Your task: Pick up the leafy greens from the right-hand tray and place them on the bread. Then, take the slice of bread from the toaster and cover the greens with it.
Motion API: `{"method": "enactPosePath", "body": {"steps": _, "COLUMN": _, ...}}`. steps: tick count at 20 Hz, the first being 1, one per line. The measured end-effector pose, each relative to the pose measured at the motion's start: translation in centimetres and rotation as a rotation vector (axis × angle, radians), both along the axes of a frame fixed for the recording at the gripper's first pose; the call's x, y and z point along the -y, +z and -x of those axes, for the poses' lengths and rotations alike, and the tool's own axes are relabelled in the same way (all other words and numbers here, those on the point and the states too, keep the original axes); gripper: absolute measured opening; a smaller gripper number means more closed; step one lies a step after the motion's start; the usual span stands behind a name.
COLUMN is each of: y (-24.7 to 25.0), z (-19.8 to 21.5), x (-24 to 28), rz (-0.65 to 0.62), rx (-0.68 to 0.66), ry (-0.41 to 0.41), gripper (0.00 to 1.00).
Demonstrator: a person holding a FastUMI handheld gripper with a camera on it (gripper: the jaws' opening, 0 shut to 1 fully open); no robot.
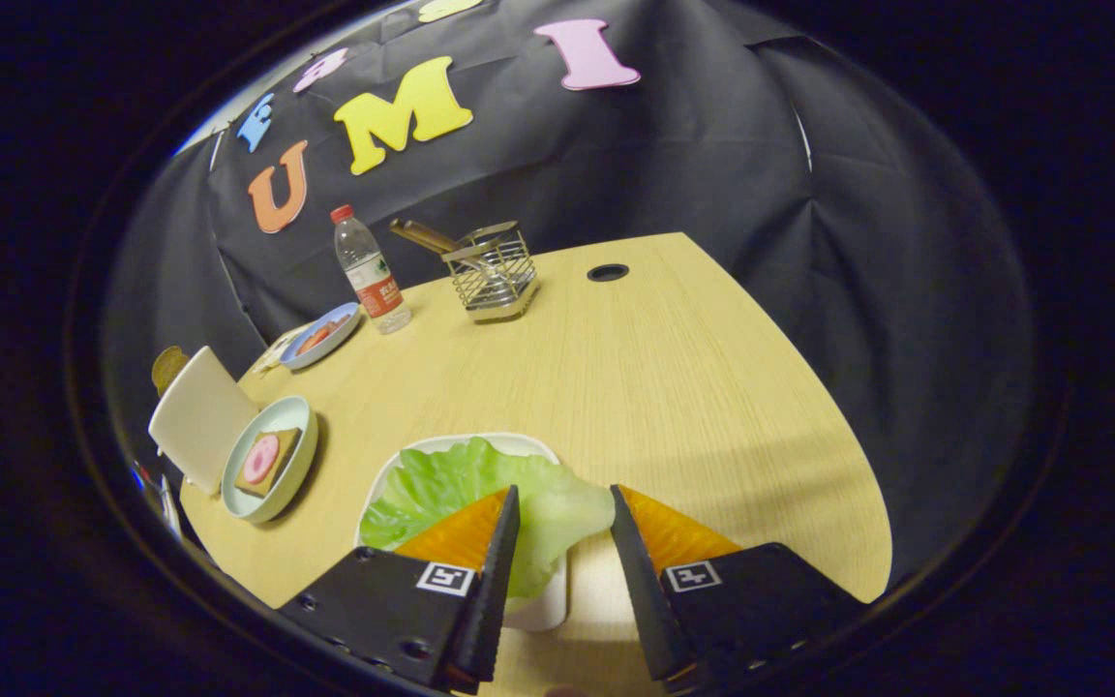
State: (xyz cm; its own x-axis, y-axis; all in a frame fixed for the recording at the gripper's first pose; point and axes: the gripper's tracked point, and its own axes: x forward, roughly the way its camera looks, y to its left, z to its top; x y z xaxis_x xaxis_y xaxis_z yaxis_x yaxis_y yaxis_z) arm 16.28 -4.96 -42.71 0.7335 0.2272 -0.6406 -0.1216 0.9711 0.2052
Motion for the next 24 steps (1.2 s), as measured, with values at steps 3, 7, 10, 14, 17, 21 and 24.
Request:
{"method": "enactPosePath", "body": {"steps": 3, "y": 0.4, "z": -0.5, "x": -0.2, "rz": -0.001, "rx": 0.008, "ry": 0.001, "gripper": 0.28}}
{"method": "enactPosePath", "body": {"steps": 7, "y": 2.0, "z": 0.1, "x": -0.1, "rz": 0.01, "rx": 0.033, "ry": -0.019, "gripper": 0.01}}
{"method": "enactPosePath", "body": {"steps": 10, "y": 4.7, "z": 0.4, "x": -0.5, "rz": -0.019, "rx": 0.067, "ry": -0.042, "gripper": 0.01}}
{"method": "enactPosePath", "body": {"steps": 14, "y": 9.1, "z": 1.5, "x": -1.9, "rz": -0.024, "rx": 0.118, "ry": -0.052, "gripper": 0.01}}
{"method": "enactPosePath", "body": {"steps": 17, "y": 12.6, "z": 2.5, "x": -3.6, "rz": -0.004, "rx": 0.151, "ry": -0.068, "gripper": 0.01}}
{"method": "enactPosePath", "body": {"steps": 21, "y": 16.6, "z": 3.9, "x": -7.8, "rz": 0.052, "rx": 0.197, "ry": -0.096, "gripper": 0.0}}
{"method": "enactPosePath", "body": {"steps": 24, "y": 18.7, "z": 4.6, "x": -12.6, "rz": 0.076, "rx": 0.216, "ry": -0.094, "gripper": 0.0}}
